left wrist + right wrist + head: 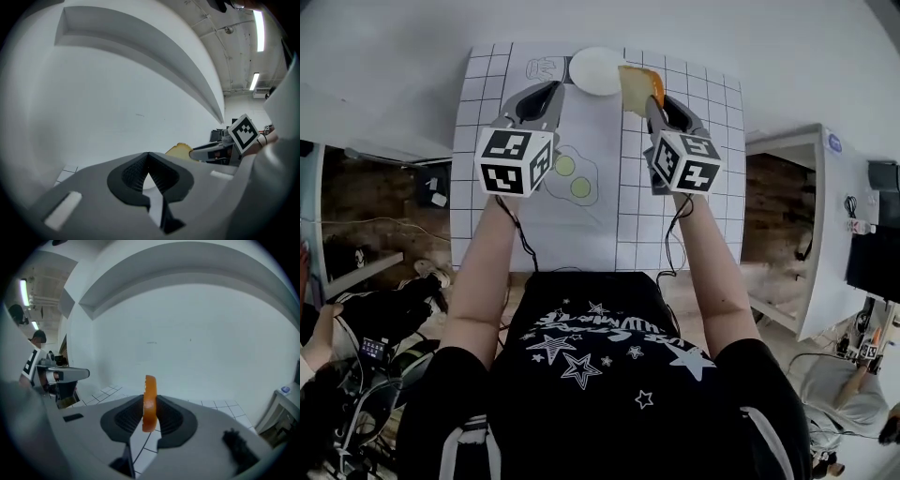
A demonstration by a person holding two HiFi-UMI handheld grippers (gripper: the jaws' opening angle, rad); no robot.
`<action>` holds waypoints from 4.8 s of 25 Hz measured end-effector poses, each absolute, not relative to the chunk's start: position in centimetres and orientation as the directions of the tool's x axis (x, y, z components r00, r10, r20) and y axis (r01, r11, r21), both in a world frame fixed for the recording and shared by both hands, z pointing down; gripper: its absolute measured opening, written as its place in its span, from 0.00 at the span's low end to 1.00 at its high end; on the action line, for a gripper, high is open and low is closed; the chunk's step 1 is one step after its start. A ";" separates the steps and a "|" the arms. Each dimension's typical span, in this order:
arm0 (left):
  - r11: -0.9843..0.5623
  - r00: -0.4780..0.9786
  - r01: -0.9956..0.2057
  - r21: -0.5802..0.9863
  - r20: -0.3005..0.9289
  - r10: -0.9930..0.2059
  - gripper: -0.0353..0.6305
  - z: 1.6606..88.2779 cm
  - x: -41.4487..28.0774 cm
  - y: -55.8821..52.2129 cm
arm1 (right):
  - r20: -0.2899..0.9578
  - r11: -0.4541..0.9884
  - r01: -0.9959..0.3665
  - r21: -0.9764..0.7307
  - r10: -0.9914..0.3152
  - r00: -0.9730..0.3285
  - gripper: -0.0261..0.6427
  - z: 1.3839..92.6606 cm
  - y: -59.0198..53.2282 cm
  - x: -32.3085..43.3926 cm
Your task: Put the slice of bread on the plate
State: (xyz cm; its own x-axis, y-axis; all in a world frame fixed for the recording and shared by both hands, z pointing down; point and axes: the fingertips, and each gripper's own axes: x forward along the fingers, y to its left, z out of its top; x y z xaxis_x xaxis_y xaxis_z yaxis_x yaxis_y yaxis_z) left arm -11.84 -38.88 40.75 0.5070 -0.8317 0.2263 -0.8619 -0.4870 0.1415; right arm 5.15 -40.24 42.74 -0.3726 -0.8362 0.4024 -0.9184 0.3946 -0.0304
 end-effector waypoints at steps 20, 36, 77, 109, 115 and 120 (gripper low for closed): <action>-0.392 0.410 -0.912 0.118 0.294 -0.864 0.07 43.3 -12.8 -46.1 | 0.406 0.605 -0.542 0.583 -0.795 -0.451 0.17 45.3 -51.5 -1.0; -0.363 0.394 -0.919 0.154 0.341 -0.853 0.07 46.2 -14.0 -46.3 | 0.510 0.620 -0.089 0.779 -0.710 -0.485 0.17 52.8 -47.7 -5.2; -0.498 0.524 -0.852 0.163 0.263 -0.810 0.07 42.4 -12.6 -37.3 | 0.497 0.759 -0.488 0.430 -0.651 -0.574 0.28 45.8 -37.5 -6.2; -0.562 0.561 -0.826 0.042 0.149 -0.814 0.07 35.8 -2.9 -20.3 | 0.247 0.660 -0.694 0.287 -0.751 -0.612 0.06 35.8 -21.1 2.1; -0.531 0.530 -0.847 0.027 0.125 -0.839 0.07 34.6 -2.0 -15.3 | 0.214 0.672 -0.679 0.296 -0.739 -0.639 0.06 34.4 -15.5 3.5; -0.520 0.519 -0.854 0.024 0.116 -0.847 0.07 34.4 -0.4 -10.4 | 0.185 0.677 -0.682 0.276 -0.734 -0.654 0.06 33.6 -10.7 5.0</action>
State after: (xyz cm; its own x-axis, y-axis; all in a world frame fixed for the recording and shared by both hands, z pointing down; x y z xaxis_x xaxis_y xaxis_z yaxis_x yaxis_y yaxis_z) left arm -0.42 -10.37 34.37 0.5190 -0.8468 0.1163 -0.8538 -0.5200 0.0239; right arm 5.00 -10.74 33.61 -0.6536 -0.7338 0.1851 -0.6822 0.6772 0.2759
